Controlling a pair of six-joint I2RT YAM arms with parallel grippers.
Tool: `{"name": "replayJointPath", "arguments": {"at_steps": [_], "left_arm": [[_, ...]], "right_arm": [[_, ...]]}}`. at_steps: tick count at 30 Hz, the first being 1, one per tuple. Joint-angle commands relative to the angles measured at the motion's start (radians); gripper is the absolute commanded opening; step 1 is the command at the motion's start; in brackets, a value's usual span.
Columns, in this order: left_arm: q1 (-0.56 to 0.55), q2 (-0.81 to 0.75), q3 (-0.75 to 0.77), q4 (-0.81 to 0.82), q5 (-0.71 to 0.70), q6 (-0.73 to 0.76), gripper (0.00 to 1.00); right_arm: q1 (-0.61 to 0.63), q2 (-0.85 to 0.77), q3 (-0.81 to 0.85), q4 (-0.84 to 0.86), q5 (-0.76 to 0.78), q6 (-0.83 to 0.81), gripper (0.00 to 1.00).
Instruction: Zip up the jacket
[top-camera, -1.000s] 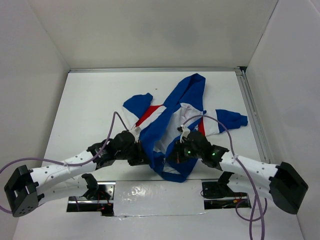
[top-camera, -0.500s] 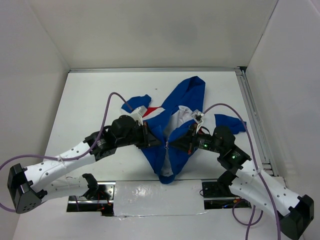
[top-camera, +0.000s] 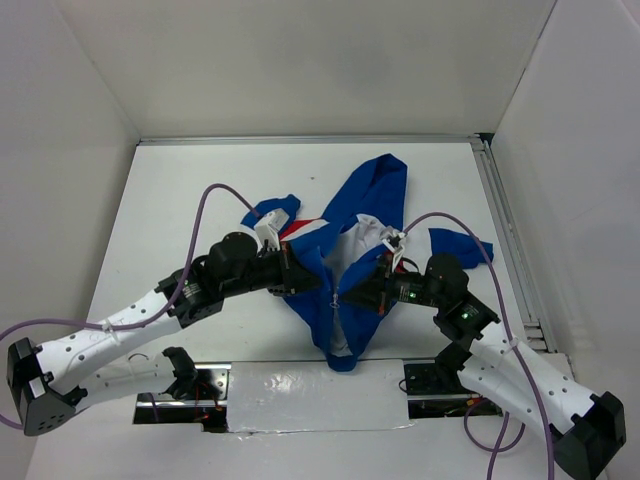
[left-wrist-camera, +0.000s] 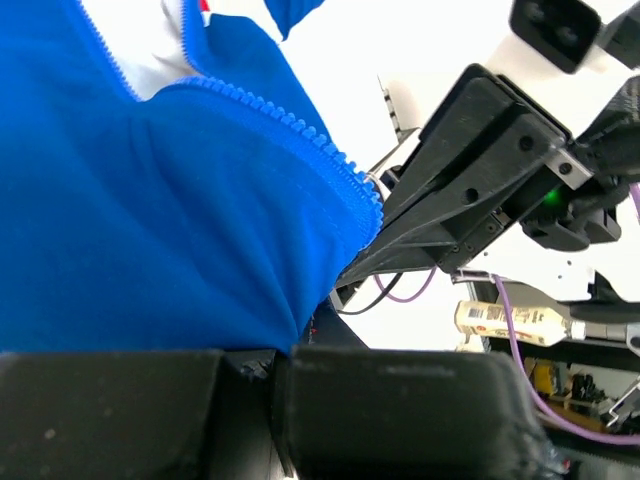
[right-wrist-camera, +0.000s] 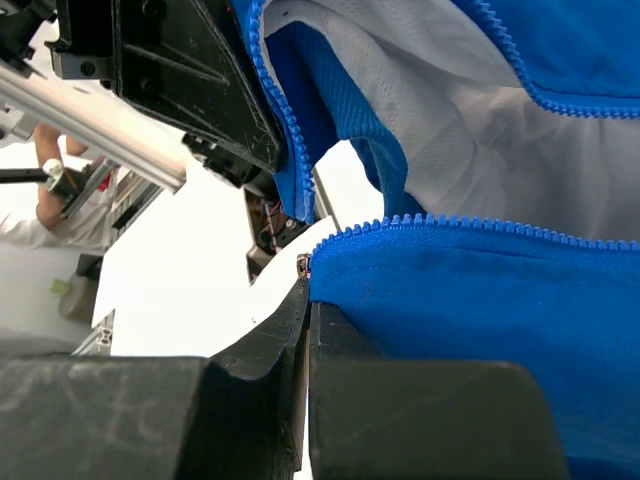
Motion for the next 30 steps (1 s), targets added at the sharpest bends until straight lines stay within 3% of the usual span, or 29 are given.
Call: {"name": "replayJointPath", "arguments": {"at_steps": [1,30], "left_arm": [[0.002,-0.017,0.002,0.118,0.043,0.060,0.00],[0.002,-0.017,-0.071,0.206,0.123,0.083,0.00]], "right_arm": [[-0.008,-0.011,0.011,0.071,-0.045,0.005,0.00],[-0.061,-0.016,-0.012,0.129,-0.096,0.083,0.00]]}}
